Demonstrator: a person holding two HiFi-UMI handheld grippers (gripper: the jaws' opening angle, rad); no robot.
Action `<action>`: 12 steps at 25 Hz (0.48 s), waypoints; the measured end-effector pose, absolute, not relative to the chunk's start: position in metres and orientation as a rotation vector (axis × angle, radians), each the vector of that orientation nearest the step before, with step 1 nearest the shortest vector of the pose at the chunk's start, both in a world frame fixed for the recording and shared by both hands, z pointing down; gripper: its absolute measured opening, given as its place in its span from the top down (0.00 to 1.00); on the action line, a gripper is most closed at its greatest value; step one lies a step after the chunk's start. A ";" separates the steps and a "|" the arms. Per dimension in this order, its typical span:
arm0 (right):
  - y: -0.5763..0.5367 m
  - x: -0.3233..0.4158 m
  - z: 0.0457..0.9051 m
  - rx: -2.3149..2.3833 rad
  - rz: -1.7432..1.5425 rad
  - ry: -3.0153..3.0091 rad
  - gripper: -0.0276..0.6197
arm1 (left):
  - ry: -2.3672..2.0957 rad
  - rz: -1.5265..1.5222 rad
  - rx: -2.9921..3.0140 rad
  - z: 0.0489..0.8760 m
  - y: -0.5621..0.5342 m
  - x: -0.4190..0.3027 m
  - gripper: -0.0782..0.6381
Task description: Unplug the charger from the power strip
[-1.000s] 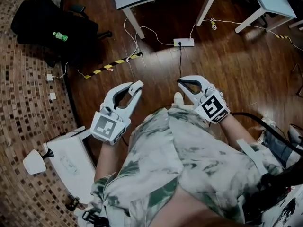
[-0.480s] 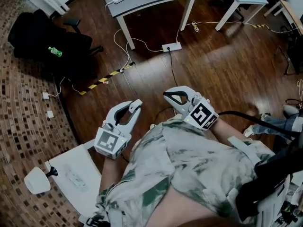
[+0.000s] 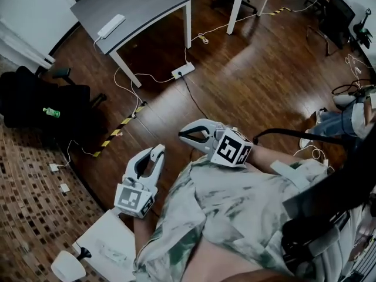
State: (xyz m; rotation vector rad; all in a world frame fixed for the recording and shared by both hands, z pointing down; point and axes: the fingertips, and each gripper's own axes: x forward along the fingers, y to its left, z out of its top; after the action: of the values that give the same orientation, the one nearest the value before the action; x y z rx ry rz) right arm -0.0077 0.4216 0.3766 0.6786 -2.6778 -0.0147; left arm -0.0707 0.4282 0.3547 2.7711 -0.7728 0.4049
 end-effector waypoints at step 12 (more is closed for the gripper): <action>0.440 -0.005 0.370 0.706 -0.060 -2.670 0.95 | -0.710 0.381 2.802 0.356 0.443 -0.064 0.75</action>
State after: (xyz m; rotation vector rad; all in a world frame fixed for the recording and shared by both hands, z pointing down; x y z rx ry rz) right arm -0.0050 0.4398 0.3696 0.7059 -2.6700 -0.0597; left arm -0.0640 0.4434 0.3560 2.8023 -0.7096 0.3813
